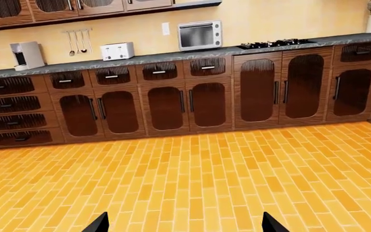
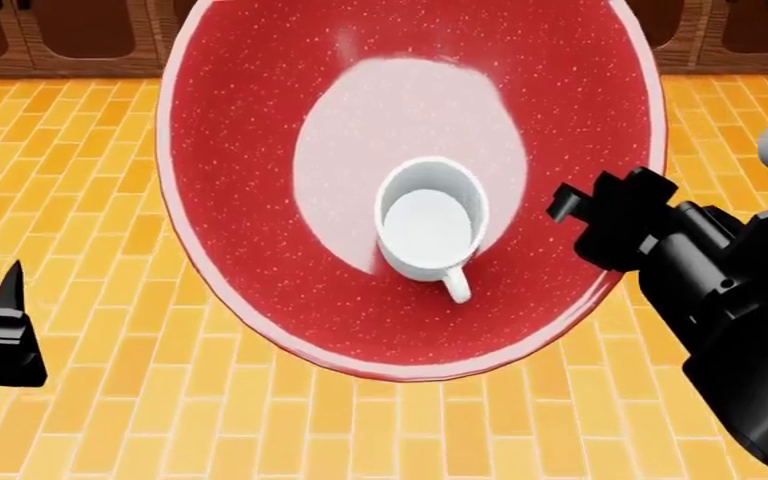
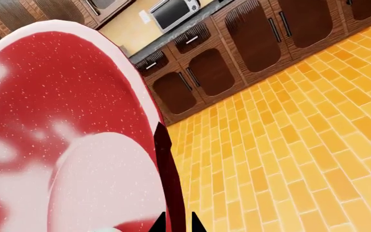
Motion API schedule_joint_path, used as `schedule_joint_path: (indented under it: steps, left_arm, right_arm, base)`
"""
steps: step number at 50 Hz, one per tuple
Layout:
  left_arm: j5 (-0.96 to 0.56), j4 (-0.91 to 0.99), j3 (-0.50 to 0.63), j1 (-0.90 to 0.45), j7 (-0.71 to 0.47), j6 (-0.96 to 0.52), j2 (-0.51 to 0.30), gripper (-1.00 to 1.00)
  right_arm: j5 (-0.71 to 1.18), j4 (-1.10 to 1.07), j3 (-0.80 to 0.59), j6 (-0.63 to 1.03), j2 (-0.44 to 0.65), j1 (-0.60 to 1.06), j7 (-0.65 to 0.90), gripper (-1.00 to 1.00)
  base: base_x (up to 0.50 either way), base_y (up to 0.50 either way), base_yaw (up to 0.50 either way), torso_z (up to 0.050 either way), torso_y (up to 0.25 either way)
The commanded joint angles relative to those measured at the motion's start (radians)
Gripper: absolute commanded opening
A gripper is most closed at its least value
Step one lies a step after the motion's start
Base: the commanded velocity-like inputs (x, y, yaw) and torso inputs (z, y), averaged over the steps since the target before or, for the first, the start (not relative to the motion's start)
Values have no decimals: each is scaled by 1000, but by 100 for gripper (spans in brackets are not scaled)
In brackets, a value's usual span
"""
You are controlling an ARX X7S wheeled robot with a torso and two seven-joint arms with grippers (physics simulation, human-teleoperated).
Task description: Place the cup inside the bowl on the dining table and move the bowl to any counter.
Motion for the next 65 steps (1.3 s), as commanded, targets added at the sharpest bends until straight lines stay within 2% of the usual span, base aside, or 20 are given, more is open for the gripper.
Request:
schedule_joint_path:
  steps: [1, 65]
  left_arm:
    - [8, -4, 1, 0, 13, 11, 3, 100]
    - [-5, -15, 6, 14, 4, 35, 1, 100]
  right_arm:
    - [-2, 6, 5, 5, -22, 17, -11, -100]
    - [6, 1, 8, -13, -14, -4, -8, -100]
  base:
    - [504, 143, 0, 0, 0]
    - [504, 143, 0, 0, 2]
